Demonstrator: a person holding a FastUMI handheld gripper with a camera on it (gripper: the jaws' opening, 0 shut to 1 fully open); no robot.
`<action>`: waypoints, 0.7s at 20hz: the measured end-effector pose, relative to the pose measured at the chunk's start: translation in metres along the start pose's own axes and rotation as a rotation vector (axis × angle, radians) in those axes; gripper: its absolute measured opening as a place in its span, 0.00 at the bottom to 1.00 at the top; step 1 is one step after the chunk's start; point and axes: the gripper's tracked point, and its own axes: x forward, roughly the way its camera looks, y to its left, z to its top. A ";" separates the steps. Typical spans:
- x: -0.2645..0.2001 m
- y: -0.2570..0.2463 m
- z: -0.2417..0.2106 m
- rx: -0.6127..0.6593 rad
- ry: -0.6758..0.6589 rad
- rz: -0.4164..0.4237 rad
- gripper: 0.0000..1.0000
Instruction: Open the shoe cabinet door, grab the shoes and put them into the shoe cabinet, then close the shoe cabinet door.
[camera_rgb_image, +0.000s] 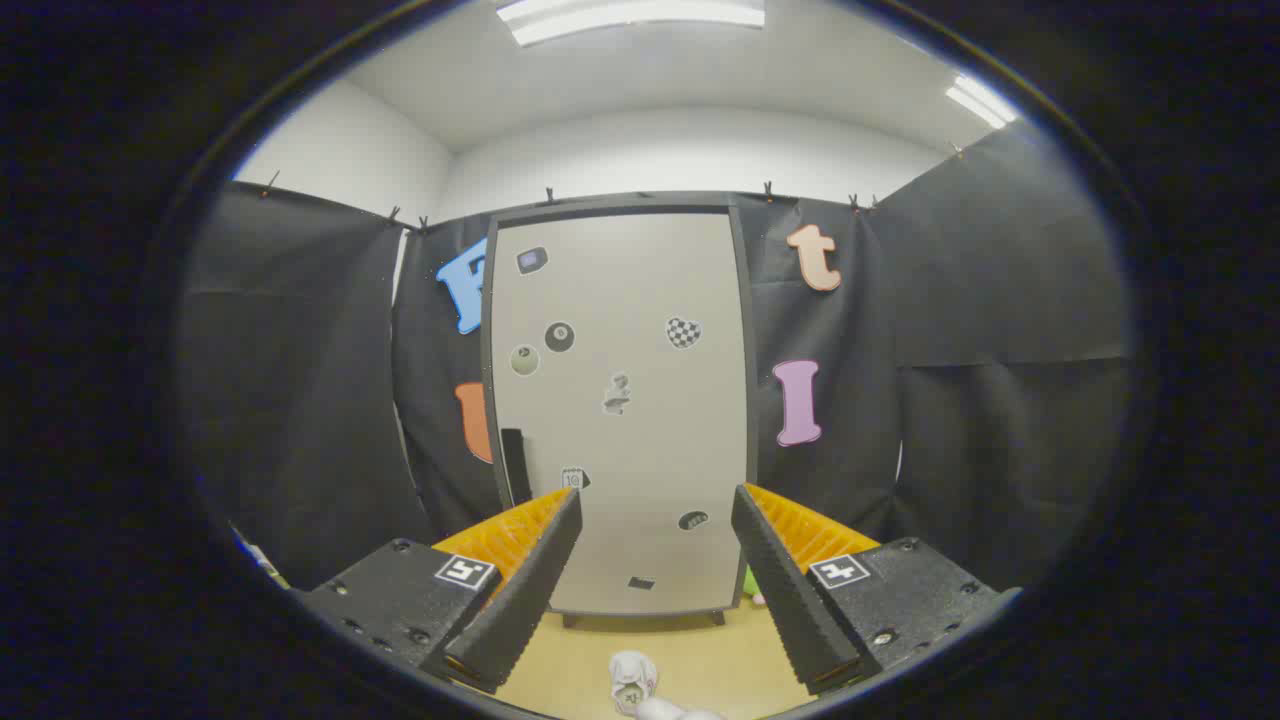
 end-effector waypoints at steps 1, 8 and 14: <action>0.000 -0.002 -0.001 -0.010 0.005 -0.004 0.99; -0.002 -0.006 -0.003 -0.015 0.011 -0.003 0.99; 0.007 -0.007 -0.005 -0.017 0.010 -0.010 0.99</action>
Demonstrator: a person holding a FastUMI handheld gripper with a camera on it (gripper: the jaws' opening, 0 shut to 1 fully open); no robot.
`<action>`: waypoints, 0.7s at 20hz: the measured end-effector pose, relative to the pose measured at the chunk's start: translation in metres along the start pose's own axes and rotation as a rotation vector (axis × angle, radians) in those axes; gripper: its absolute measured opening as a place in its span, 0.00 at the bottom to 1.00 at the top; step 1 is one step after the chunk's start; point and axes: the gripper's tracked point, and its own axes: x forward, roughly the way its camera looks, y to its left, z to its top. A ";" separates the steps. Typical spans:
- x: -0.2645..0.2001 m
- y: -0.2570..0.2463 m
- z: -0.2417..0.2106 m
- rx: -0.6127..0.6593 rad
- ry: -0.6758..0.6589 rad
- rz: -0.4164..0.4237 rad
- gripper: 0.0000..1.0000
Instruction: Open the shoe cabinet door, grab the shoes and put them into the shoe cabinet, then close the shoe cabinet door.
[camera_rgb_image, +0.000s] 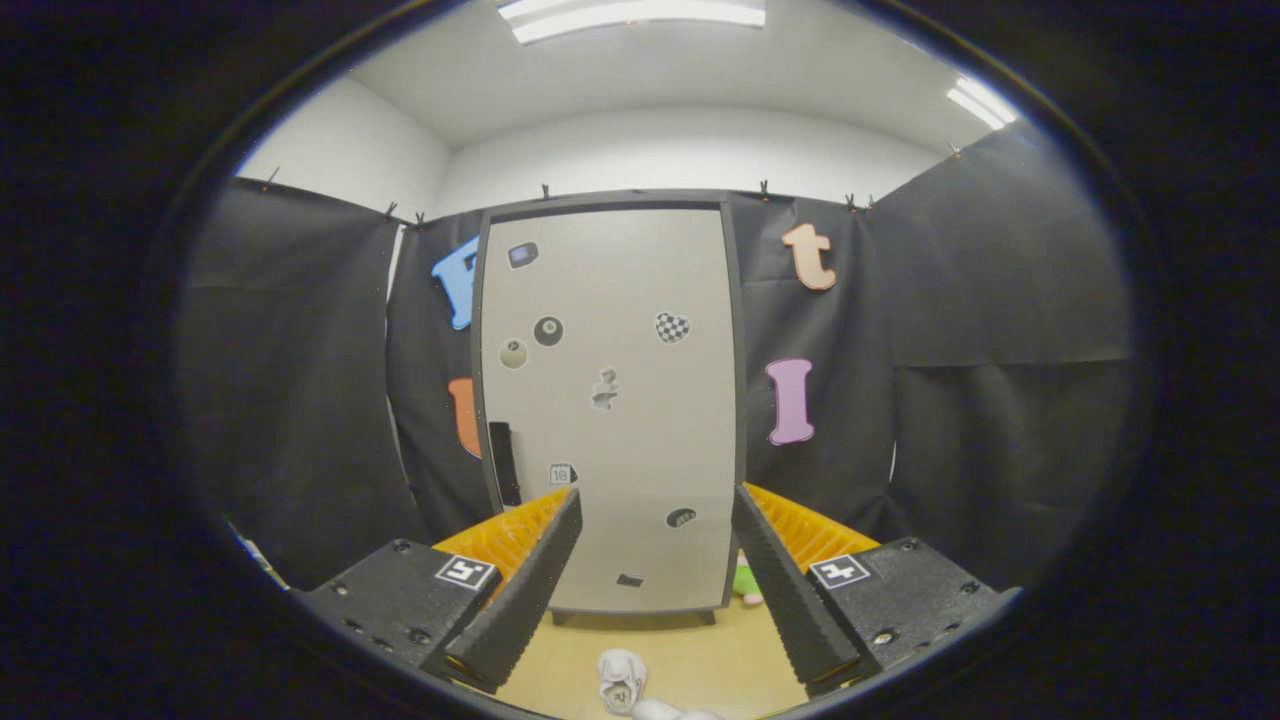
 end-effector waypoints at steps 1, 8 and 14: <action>0.004 0.003 -0.002 0.001 0.002 0.004 0.99; 0.052 0.046 -0.020 -0.009 0.016 0.043 0.99; 0.105 0.113 -0.040 -0.035 0.019 0.113 0.99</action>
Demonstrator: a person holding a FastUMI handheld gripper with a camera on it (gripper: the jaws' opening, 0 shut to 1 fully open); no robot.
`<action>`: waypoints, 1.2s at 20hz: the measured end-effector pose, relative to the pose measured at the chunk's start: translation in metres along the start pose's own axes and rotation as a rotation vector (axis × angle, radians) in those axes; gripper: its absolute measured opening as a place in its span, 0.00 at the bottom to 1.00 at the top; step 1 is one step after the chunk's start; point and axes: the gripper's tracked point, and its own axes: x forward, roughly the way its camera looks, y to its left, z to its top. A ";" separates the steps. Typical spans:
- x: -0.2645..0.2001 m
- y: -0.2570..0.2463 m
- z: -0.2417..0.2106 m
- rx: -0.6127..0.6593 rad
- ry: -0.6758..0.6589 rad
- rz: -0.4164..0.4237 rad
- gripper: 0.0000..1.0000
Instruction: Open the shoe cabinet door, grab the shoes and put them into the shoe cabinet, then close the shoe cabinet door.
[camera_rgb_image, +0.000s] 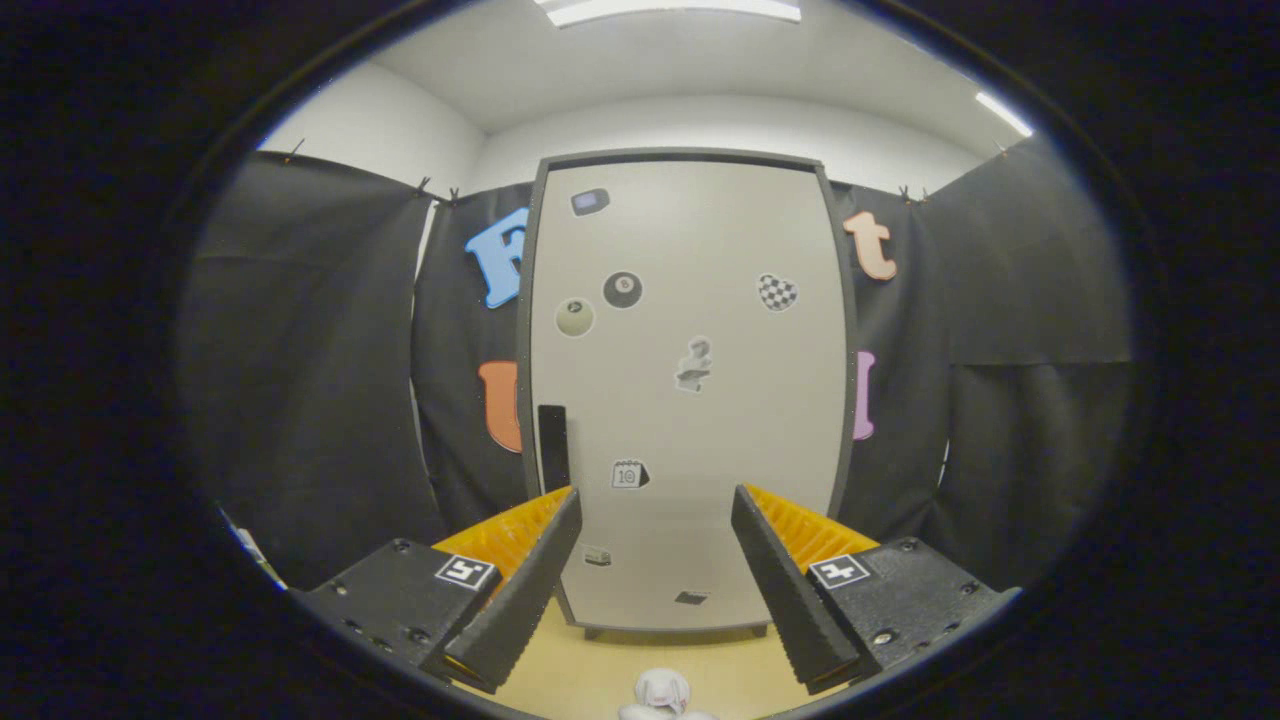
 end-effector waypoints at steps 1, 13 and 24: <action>0.011 0.008 -0.003 0.000 0.004 0.007 0.99; 0.146 0.081 -0.022 -0.009 0.010 0.032 0.99; 0.180 0.079 -0.036 0.036 0.057 -0.005 0.48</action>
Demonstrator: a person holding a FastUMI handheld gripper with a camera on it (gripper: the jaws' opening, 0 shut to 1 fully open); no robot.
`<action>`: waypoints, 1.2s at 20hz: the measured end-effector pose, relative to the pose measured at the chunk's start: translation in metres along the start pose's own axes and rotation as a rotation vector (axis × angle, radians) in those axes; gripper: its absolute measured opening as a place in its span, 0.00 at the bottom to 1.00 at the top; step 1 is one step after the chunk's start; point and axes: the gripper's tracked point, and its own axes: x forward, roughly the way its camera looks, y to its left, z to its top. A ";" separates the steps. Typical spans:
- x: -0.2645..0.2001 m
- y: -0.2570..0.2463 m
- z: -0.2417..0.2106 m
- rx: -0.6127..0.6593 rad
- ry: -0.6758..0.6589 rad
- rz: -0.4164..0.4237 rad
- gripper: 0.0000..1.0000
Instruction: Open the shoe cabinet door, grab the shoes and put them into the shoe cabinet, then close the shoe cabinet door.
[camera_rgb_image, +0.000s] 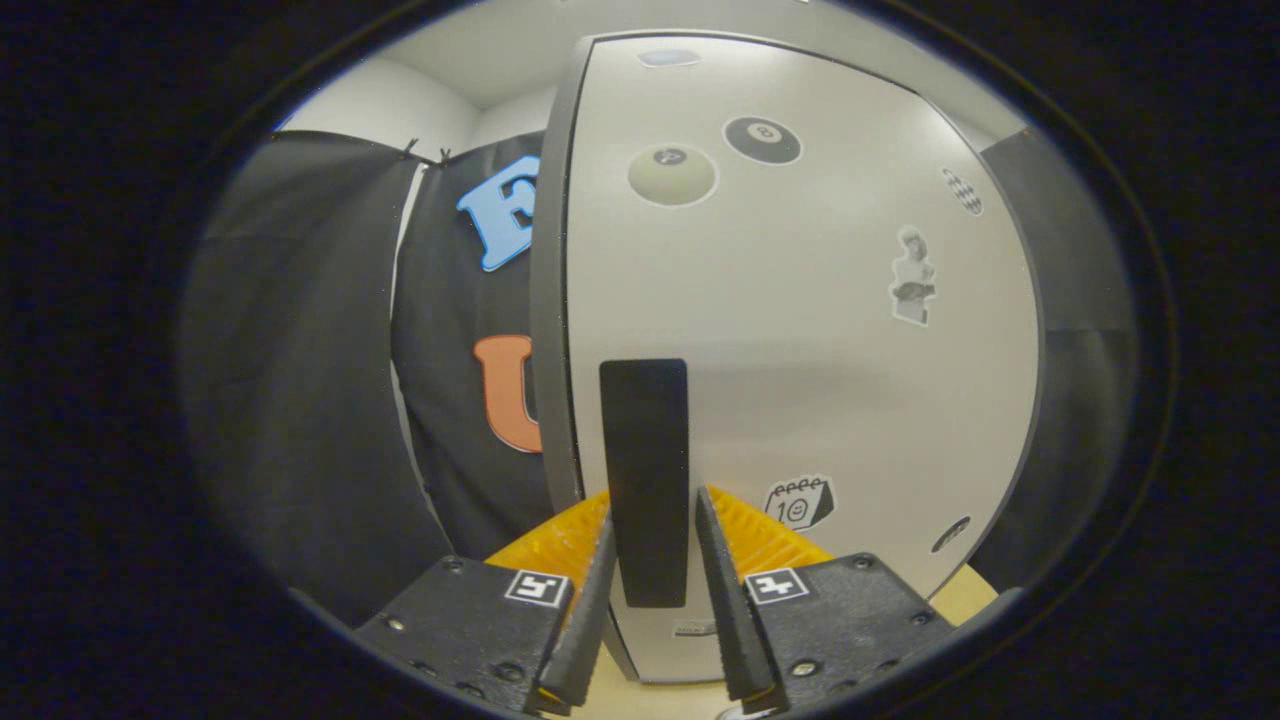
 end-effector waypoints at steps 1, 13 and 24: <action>0.002 0.000 -0.002 -0.005 0.017 0.007 0.38; -0.063 -0.012 -0.004 0.002 0.026 0.106 0.27; -0.148 -0.044 -0.013 0.018 0.041 0.151 0.27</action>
